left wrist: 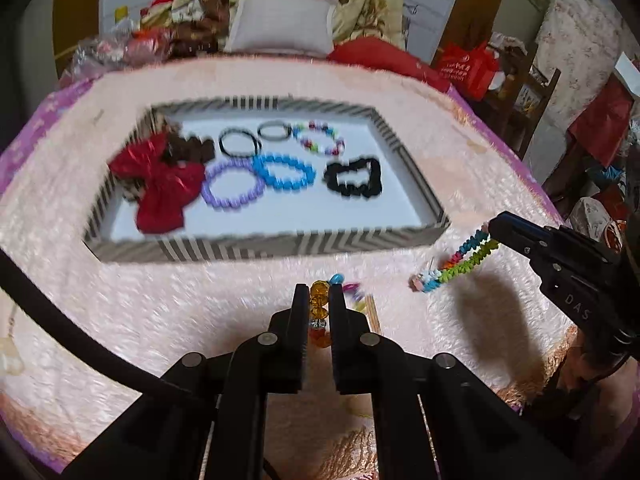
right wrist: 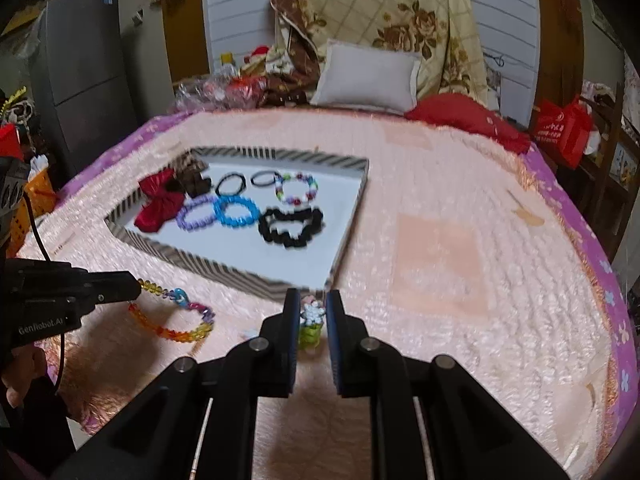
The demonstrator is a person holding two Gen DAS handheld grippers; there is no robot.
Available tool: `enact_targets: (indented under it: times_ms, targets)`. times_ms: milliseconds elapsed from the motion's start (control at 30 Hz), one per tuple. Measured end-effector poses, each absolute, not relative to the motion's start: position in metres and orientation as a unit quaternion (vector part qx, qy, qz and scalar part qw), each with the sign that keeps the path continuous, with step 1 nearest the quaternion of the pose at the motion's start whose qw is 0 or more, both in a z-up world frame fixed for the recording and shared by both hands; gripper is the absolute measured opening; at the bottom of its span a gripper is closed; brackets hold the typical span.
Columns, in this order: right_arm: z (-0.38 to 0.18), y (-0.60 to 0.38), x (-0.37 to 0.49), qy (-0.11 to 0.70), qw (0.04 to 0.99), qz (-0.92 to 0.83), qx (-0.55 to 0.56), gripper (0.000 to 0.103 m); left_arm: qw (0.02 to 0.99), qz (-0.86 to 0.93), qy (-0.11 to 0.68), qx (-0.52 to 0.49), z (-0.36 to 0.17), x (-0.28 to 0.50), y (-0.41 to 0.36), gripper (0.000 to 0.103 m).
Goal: Organize jewelry
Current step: 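Grasp the orange bead bracelet with the left tool while the right tool grasps the pastel bracelet, then carry both bracelets into the tray and open both tools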
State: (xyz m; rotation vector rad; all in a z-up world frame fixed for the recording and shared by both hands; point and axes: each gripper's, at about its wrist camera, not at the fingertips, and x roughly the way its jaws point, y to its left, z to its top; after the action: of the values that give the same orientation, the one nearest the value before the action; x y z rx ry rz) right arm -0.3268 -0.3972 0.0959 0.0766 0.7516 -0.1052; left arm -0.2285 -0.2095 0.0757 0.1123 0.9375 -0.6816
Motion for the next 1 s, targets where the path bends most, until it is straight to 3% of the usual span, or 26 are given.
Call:
enact_targets:
  times_ms: [533,800,1000]
  targets:
    - [0.15,-0.392,-0.286,0.322,0.945,-0.018,0.047,0.013,0.857,-0.314,0.406,0.043,0.143,-0.182,-0.216,0.009]
    - [0.133,-0.388,-0.247,0.324,0.939,0.0,0.115,0.013,0.844,-0.318,0.432,0.004,0.123,-0.155,-0.25,0.009]
    - [0.091,-0.405,-0.239,0.372,0.919,-0.029,0.129,0.013,0.833,-0.28,0.478,-0.004,0.074,-0.135,-0.241,0.009]
